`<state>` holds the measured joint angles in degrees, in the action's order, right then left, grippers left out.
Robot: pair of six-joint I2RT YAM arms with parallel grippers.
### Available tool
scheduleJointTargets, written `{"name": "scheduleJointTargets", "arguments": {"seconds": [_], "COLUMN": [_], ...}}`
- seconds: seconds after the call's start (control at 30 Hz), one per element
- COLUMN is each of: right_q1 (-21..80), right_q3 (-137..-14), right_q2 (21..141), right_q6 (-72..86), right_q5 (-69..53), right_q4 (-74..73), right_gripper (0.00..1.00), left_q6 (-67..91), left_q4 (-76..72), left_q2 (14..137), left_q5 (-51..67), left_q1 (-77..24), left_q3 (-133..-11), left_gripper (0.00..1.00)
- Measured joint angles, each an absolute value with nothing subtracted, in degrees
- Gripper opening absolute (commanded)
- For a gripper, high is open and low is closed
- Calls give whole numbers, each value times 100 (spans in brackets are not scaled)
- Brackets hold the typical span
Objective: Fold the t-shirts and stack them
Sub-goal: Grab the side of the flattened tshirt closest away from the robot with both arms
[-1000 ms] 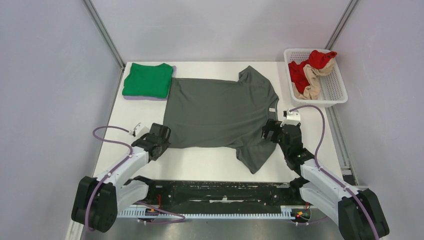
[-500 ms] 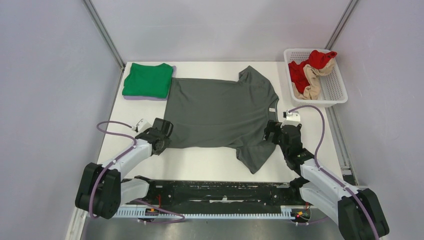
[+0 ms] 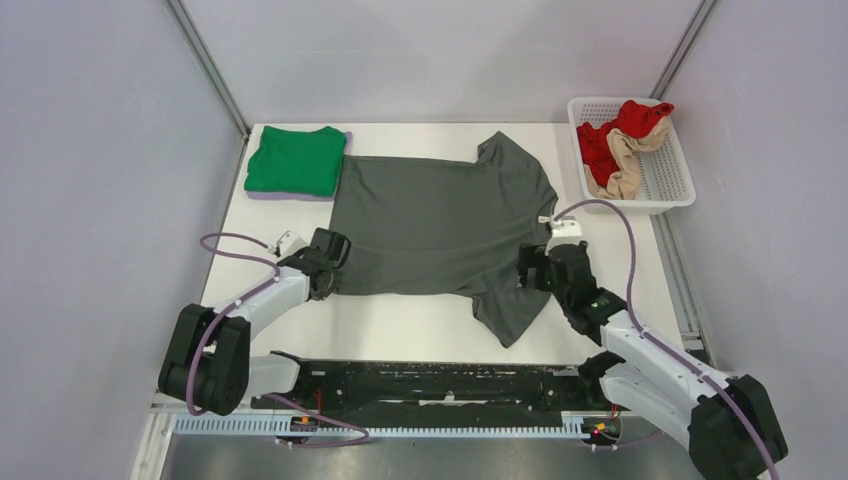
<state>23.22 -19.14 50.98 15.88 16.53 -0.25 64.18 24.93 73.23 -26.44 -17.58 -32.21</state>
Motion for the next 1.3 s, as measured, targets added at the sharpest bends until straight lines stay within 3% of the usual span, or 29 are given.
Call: {"name": "scheduleJointTargets", "arguments": {"seconds": [0.2, 0.4, 0.73, 0.97, 1.13, 1.3], "right_q1": [4340, 5402, 5577, 5592, 5603, 5599], "right_q3": [-2687, -2720, -2720, -2987, -2950, -2821], "right_q2": [5430, 5529, 6543, 7135, 7107, 6825], "right_q6": [1382, 1131, 819, 965, 1118, 1190], "right_q5": [1485, 1155, 963, 1326, 1313, 1052], "right_q4": [-1120, -2049, -1894, -1656, -1669, -1892], "right_gripper": [80, 68, 59, 37, 3, 0], "left_q6": [6379, 6285, 6226, 6224, 6224, 6222], "left_q4": [2508, 2519, 2528, 2567, 2694, 3037], "left_q2": [7161, 7008, 7008, 7008, 7000, 6770], "left_q5": [-2641, -2639, -2593, -2598, -2626, -2596], "left_q1": [-1758, -1758, -1758, -1758, -1758, -1758], "left_q3": [-3199, -3175, -3155, -3155, -3155, -3155], "left_gripper": [2, 2, 2, 2, 2, 2]}}
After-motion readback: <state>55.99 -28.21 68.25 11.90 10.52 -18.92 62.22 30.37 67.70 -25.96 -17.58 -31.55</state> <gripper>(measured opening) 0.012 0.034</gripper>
